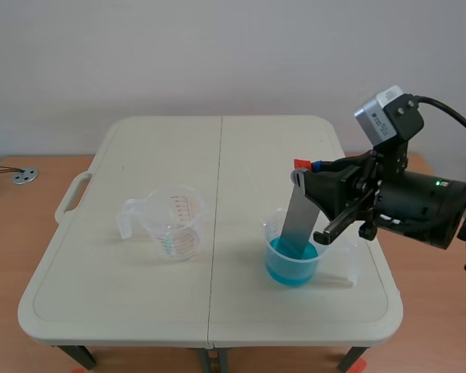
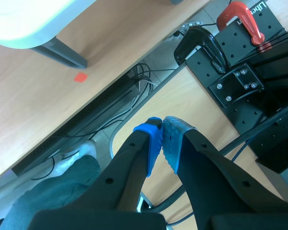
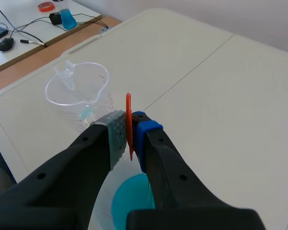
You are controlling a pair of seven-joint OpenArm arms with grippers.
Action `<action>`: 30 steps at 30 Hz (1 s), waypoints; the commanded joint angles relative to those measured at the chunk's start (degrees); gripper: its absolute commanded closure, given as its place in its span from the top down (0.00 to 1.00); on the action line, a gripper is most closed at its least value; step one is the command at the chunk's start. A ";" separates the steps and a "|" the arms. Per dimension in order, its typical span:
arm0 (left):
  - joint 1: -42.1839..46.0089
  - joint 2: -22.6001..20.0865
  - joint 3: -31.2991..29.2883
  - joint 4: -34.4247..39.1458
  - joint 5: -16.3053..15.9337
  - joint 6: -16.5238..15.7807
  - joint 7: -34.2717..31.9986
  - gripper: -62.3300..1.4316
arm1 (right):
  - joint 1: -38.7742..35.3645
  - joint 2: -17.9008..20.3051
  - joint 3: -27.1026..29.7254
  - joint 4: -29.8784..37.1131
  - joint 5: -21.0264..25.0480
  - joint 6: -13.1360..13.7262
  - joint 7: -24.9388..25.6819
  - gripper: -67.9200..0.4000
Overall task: Hold the metal plate by the orange handle, dip it into the blue solution, take it out and point at it, then put the plate back in the beaker on the left.
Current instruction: 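Hold the plate still in the solution, then raise the plate and point at it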
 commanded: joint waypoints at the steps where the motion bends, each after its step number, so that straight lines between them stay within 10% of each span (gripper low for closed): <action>1: -0.02 0.13 -0.09 0.70 -0.31 -0.15 -0.55 0.09 | -0.31 1.25 0.52 3.10 1.29 0.46 0.81 0.02; 30: -4.66 -0.13 -0.09 0.70 0.11 -0.13 -5.16 0.09 | -6.60 2.82 9.99 25.09 4.13 0.46 0.17 0.02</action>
